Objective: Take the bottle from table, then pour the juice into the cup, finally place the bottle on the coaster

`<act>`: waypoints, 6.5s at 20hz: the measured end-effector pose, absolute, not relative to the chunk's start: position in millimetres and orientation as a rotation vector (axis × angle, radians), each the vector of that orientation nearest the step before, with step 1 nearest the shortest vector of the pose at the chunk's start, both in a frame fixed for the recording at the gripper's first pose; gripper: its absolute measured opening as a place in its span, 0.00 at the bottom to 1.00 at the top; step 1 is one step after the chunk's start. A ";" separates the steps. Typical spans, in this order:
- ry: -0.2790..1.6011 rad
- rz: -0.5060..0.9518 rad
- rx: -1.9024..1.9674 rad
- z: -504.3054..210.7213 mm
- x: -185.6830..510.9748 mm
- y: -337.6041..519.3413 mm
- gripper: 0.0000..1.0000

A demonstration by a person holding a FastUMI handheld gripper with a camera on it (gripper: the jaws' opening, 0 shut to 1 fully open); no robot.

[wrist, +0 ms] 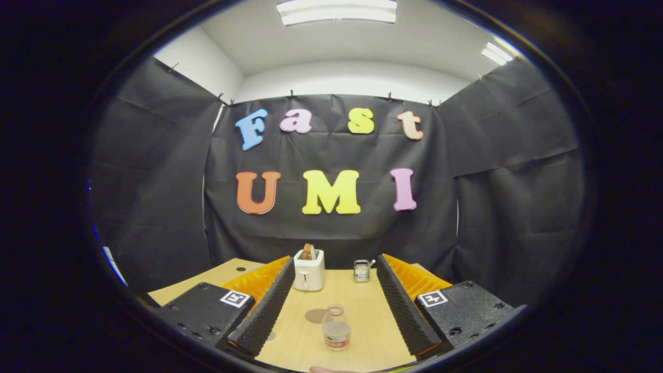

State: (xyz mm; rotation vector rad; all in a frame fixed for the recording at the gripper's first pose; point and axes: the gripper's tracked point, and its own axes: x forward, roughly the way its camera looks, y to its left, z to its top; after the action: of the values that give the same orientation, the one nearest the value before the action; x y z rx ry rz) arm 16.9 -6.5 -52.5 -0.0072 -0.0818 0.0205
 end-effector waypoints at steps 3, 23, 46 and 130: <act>-0.061 0.011 -0.002 -70.9 28.1 -11.4 1.00; -0.045 0.005 -0.057 -195.8 88.0 -15.5 1.00; 0.071 -0.006 -0.051 -299.8 132.1 -10.7 0.89; 0.108 -0.177 -1.579 -214.0 136.6 36.3 0.82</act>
State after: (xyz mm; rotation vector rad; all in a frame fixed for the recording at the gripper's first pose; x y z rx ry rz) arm 136.6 36.3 -214.0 -1.5786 0.1081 -0.1773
